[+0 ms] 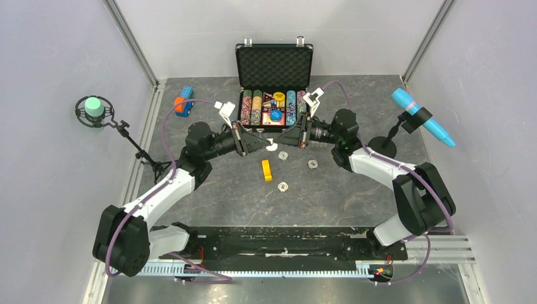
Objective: Pack up texas hold em set
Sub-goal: Pick up the poker chip from the center of the board.
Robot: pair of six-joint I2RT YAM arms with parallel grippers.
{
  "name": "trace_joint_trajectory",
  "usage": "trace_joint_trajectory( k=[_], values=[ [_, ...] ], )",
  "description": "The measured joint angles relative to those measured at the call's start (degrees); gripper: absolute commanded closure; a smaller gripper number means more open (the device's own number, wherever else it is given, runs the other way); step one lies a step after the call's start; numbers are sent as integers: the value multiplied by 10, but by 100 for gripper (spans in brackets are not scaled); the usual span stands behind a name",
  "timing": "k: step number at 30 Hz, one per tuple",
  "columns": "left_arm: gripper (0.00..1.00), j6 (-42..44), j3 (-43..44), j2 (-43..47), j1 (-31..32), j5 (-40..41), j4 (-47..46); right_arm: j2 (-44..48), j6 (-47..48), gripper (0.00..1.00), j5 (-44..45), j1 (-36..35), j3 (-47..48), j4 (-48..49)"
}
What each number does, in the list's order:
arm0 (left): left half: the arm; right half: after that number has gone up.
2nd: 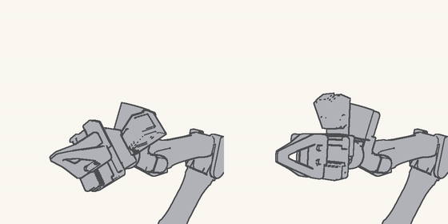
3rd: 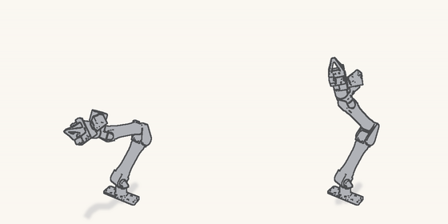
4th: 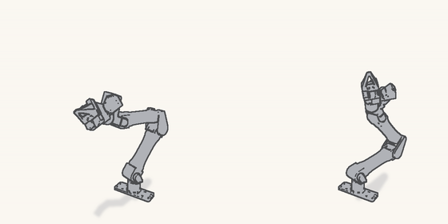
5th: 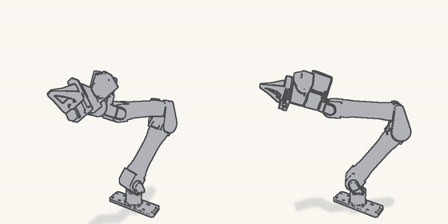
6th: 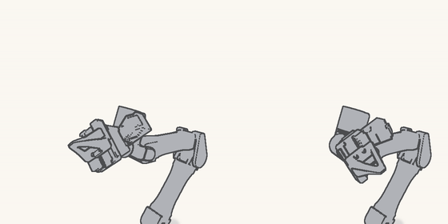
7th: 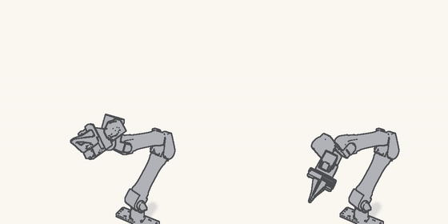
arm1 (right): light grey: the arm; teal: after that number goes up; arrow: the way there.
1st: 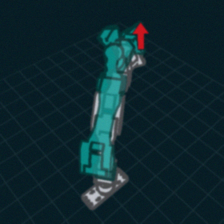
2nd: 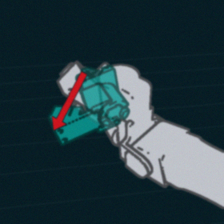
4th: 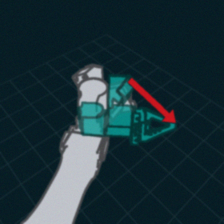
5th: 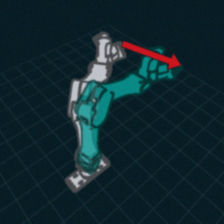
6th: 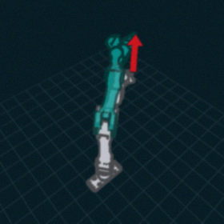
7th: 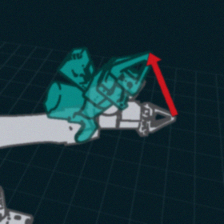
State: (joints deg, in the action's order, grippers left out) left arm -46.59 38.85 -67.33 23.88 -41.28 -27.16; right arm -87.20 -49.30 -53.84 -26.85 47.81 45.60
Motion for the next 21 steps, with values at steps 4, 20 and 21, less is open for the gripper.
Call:
trace_joint_trajectory(
  k=[4,20,21],
  values=[
    [92,0,0,0,0,-7,0,0,0,100,-6,0,0,2],
    [0,37,30,26,-6,50,113,0,73,100,-16,-3,16,-37],
    [0,42,36,30,-10,60,135,0,117,100,3,-4,34,-92]
  ],
)
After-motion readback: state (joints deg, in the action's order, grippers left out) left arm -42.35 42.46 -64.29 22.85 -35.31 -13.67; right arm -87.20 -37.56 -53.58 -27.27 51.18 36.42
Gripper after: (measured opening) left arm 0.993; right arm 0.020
